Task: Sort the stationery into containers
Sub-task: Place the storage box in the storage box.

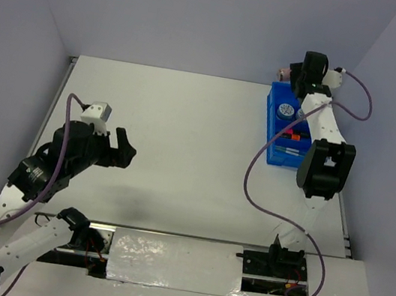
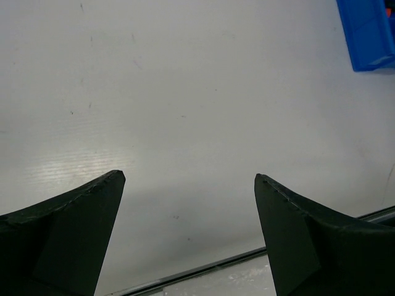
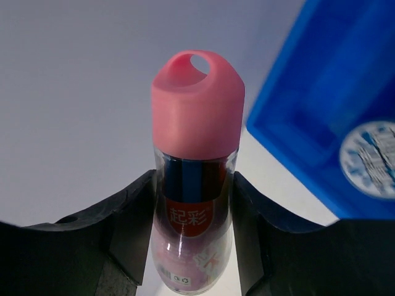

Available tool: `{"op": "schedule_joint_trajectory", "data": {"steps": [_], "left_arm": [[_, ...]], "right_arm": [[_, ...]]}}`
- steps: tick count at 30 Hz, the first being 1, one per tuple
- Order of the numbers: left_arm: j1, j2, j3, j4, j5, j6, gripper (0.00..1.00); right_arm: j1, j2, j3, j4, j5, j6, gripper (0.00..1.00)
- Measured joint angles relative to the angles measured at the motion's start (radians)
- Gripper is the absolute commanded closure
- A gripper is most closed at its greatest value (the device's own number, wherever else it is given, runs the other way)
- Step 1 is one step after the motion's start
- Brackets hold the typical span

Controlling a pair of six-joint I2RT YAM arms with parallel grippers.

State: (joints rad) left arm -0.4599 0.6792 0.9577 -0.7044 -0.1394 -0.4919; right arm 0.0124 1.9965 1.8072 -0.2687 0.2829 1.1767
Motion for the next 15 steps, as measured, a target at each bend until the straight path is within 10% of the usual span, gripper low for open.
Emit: {"op": "schedule_joint_trajectory", "data": {"steps": [15], "left_arm": [[0.000,-0.106,-0.081,0.029,-0.012,0.022,0.01]], "right_arm": [[-0.139,0.324,0.189,-0.096,-0.054,0.138,0.89]]}}
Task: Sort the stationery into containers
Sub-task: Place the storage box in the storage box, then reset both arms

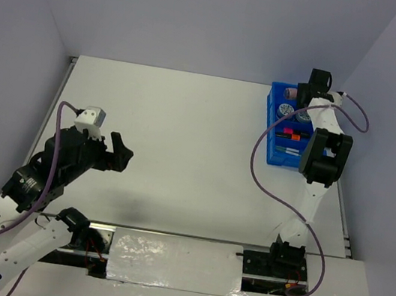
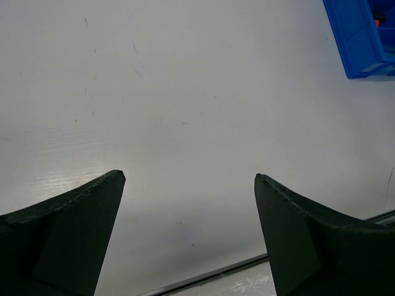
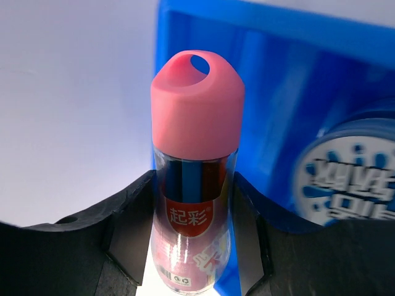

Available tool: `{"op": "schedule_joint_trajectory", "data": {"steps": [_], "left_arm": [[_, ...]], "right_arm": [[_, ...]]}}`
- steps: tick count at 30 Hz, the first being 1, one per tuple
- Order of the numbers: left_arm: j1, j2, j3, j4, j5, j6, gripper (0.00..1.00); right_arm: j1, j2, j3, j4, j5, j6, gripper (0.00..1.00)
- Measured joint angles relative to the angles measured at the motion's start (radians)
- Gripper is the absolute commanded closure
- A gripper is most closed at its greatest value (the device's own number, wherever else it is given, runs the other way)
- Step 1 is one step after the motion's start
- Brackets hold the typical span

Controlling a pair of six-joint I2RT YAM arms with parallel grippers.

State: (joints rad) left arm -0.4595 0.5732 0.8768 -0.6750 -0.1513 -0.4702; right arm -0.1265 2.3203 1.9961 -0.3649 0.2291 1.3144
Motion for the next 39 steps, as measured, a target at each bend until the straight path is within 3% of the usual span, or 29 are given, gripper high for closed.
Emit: {"op": "schedule_joint_trajectory", "data": {"steps": [3,8,11,13,14,16,18,27,32,39], "left_arm": [[0.000,-0.002,0.000,0.003,0.000,0.000,0.01],[0.000,-0.004,0.000,0.003,0.000,0.000,0.01],[0.000,-0.013,0.000,0.003,0.000,0.000,0.01],[0.000,-0.017,0.000,0.004,0.000,0.000,0.01],[0.000,-0.019,0.000,0.003,0.000,0.000,0.01],[0.000,-0.019,0.000,0.003,0.000,0.000,0.01],[0.000,-0.019,0.000,0.003,0.000,0.000,0.01],[0.000,-0.031,0.000,0.004,-0.002,0.000,0.01],[0.010,-0.032,0.000,0.000,-0.040,-0.006,0.01],[0.130,-0.014,0.000,-0.022,-0.114,-0.033,0.01]], "right_arm": [[0.004,0.000,0.006,0.020,-0.002,0.002,0.72],[0.006,0.000,0.006,0.028,-0.017,0.010,0.62],[0.006,0.000,0.006,0.035,-0.025,0.019,0.45],[0.006,0.000,0.006,0.036,-0.028,0.023,0.40],[0.006,0.000,0.006,0.037,-0.027,0.024,0.31],[0.006,0.000,0.007,0.037,-0.027,0.024,0.27],[0.006,0.000,0.012,0.037,-0.030,0.026,0.11],[0.009,-0.001,0.039,0.045,-0.043,-0.006,0.03],[0.026,-0.049,0.023,0.058,-0.078,-0.113,0.00],[0.085,-0.444,-0.350,0.204,-0.154,-0.313,0.00]]}}
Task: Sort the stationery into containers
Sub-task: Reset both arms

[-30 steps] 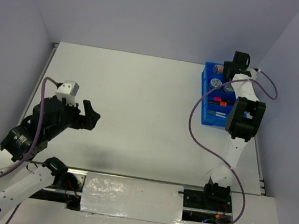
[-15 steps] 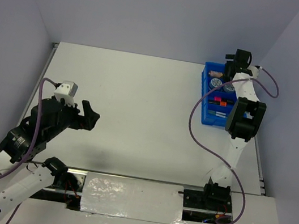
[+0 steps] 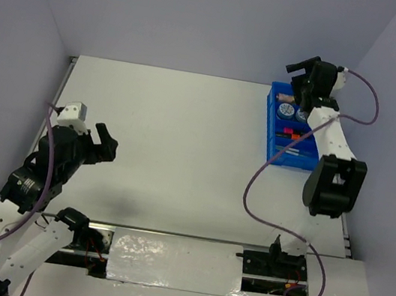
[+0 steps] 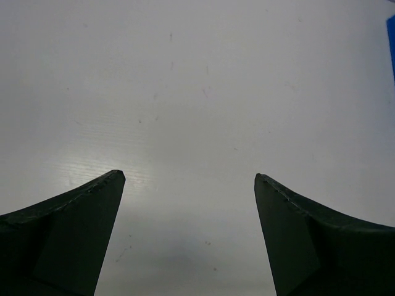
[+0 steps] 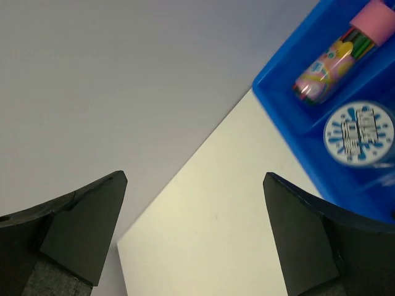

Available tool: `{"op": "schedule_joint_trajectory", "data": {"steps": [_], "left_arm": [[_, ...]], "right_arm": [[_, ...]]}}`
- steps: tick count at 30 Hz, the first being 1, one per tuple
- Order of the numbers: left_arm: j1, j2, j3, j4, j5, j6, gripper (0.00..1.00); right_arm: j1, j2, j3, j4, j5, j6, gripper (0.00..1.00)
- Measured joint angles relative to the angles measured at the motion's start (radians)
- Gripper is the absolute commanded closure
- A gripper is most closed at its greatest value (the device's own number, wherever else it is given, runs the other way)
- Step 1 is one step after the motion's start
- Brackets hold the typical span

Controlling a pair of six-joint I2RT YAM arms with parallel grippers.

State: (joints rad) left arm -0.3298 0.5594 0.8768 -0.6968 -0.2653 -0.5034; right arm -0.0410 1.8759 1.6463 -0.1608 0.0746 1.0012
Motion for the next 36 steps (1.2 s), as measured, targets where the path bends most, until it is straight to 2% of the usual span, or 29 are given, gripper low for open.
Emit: {"op": "schedule_joint_trajectory", "data": {"steps": [5,12,17,22,28,36], "left_arm": [[0.117,0.017,0.000,-0.002,-0.021,-0.002,0.01],[0.331,0.123,0.000,-0.003,-0.066,-0.006,0.01],[0.353,0.155,0.001,0.002,-0.118,0.002,0.01],[0.353,0.153,0.059,-0.007,-0.132,0.008,0.01],[0.353,0.122,0.177,-0.035,-0.132,0.012,0.01],[0.353,-0.062,0.182,-0.096,-0.098,0.038,0.01]], "right_arm": [[0.032,-0.318,-0.266,0.063,-0.037,-0.156,0.00],[0.213,-0.755,-0.416,-0.113,0.058,-0.516,0.00],[0.232,-1.089,-0.445,-0.261,0.095,-0.678,0.00],[0.274,-1.369,-0.484,-0.410,0.100,-0.743,0.00],[0.288,-1.485,-0.510,-0.549,0.090,-0.780,0.00],[0.310,-1.510,-0.561,-0.637,0.074,-0.823,0.00]]}}
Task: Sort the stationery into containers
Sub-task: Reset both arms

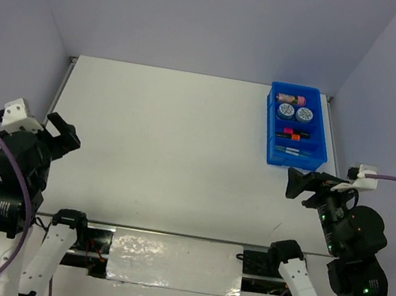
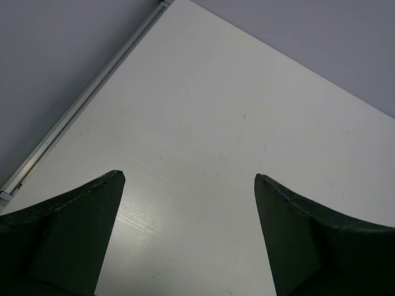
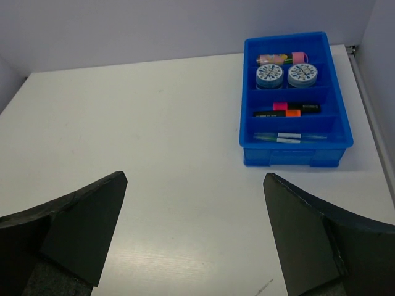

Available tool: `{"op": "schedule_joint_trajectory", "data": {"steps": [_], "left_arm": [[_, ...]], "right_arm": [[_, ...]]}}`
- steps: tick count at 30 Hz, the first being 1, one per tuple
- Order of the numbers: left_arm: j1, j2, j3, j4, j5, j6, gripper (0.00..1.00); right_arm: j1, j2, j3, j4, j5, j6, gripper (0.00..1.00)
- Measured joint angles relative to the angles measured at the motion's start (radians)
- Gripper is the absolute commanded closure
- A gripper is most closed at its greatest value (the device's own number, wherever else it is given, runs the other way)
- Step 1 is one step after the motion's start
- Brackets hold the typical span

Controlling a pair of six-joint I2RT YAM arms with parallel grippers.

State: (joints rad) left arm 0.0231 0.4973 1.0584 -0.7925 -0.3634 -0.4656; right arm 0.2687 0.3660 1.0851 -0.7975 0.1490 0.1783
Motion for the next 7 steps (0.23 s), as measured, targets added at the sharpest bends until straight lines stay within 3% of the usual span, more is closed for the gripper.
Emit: {"op": "schedule_joint_trajectory", "data": {"steps": [7], "left_arm": [[-0.007,-0.040,-0.026,-0.001,0.001,0.000,0.01]], "right_arm": [[0.004,-0.014,-0.010,-0.011,-0.006,-0.010,0.00]]}}
